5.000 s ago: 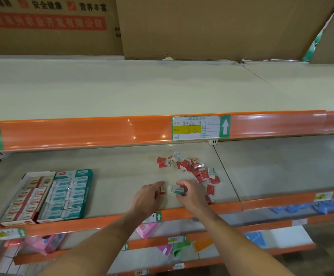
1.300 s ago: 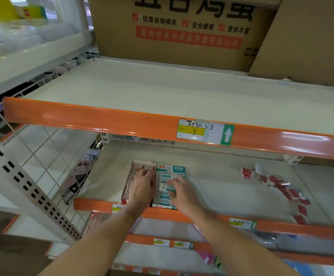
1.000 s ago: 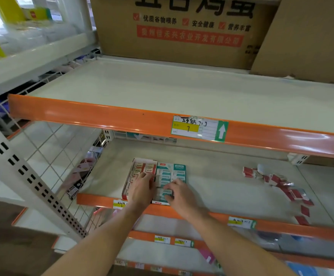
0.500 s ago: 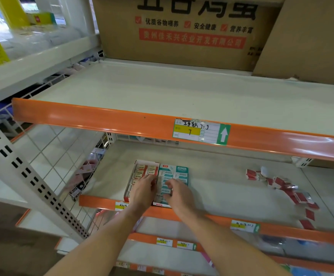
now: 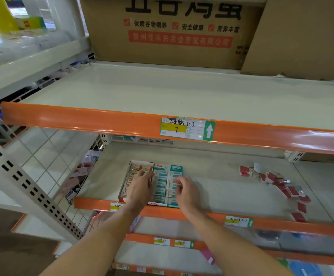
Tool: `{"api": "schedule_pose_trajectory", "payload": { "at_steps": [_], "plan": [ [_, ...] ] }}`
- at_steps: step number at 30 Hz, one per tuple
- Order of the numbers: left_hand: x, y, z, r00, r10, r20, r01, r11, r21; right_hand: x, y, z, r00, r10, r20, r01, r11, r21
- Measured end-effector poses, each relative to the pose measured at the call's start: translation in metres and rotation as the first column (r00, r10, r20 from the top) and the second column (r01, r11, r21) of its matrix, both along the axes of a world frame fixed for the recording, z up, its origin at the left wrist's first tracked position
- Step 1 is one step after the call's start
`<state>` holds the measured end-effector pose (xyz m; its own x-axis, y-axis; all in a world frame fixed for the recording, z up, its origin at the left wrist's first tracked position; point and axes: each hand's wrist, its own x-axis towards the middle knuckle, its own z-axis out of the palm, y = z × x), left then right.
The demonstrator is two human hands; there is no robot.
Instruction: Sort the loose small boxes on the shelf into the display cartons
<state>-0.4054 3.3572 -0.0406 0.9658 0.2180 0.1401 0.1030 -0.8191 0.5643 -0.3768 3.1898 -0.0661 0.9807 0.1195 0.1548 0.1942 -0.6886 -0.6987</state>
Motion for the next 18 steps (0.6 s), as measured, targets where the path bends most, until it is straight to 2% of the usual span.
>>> {"api": "schedule_pose_trajectory", "payload": {
  "at_steps": [3, 18],
  "plan": [
    [0.002, -0.012, 0.001, 0.999, -0.015, 0.029, 0.015, 1.000, 0.005, 0.000, -0.010, 0.001, 1.000, -0.024, -0.002, 0.024, 1.000, -0.013],
    [0.021, -0.135, -0.011, 0.955, -0.288, -0.068, 0.291, 0.956, 0.038, -0.004, -0.110, -0.010, 0.982, -0.164, -0.095, 0.162, 0.986, -0.025]
  ]
}}
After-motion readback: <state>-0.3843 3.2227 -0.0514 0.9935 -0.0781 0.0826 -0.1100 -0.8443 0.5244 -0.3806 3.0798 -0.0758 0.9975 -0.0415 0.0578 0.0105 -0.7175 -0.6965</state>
